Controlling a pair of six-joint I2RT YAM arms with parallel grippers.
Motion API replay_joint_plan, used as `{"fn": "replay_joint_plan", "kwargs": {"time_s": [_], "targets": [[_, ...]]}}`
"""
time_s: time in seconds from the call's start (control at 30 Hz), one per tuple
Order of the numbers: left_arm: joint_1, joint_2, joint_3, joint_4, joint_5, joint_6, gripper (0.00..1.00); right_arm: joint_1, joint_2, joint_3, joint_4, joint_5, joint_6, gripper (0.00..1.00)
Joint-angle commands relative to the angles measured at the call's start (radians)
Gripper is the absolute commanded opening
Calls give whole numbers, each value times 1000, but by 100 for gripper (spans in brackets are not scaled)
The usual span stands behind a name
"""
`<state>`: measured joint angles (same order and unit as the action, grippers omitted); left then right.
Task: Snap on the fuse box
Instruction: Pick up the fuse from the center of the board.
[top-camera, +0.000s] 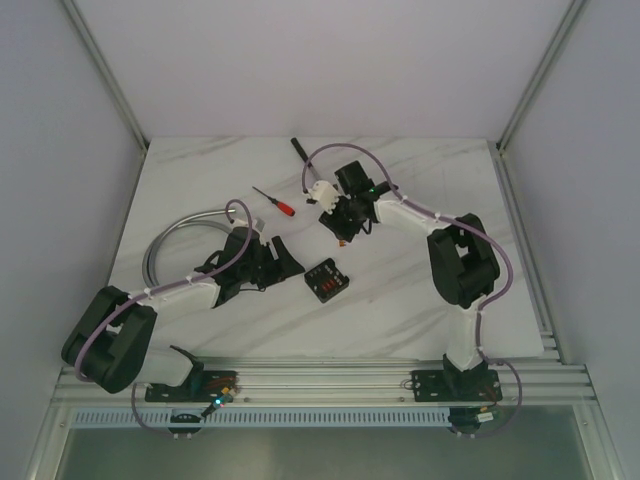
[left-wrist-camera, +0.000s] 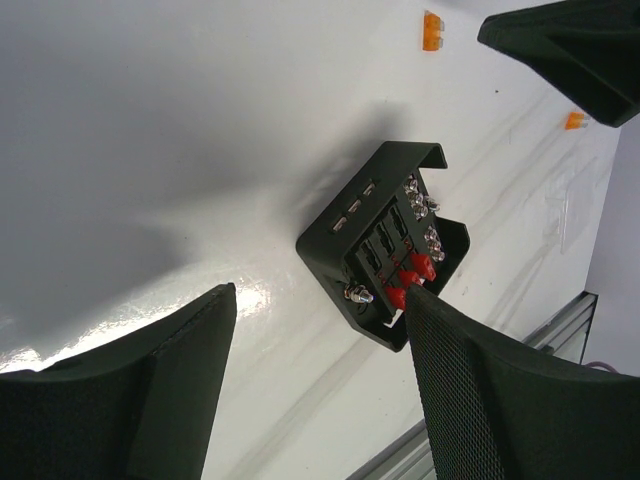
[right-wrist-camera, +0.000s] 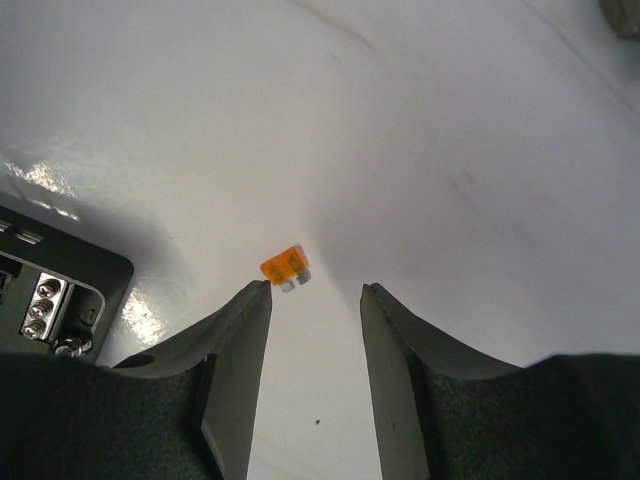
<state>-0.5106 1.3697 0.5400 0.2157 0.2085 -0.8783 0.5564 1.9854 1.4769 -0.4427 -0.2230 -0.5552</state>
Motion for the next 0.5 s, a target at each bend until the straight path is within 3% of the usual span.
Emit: {"fn": "replay_joint_plan", "kwargs": {"time_s": [0.0, 0.47], "targets": [[6, -23, -8, -26, -13, -4, 77, 6, 42, 58, -52, -57, -99, 48], [15, -29, -5, -43, -19, -11, 85, 11, 107, 78, -86, -45, -100, 47]]}}
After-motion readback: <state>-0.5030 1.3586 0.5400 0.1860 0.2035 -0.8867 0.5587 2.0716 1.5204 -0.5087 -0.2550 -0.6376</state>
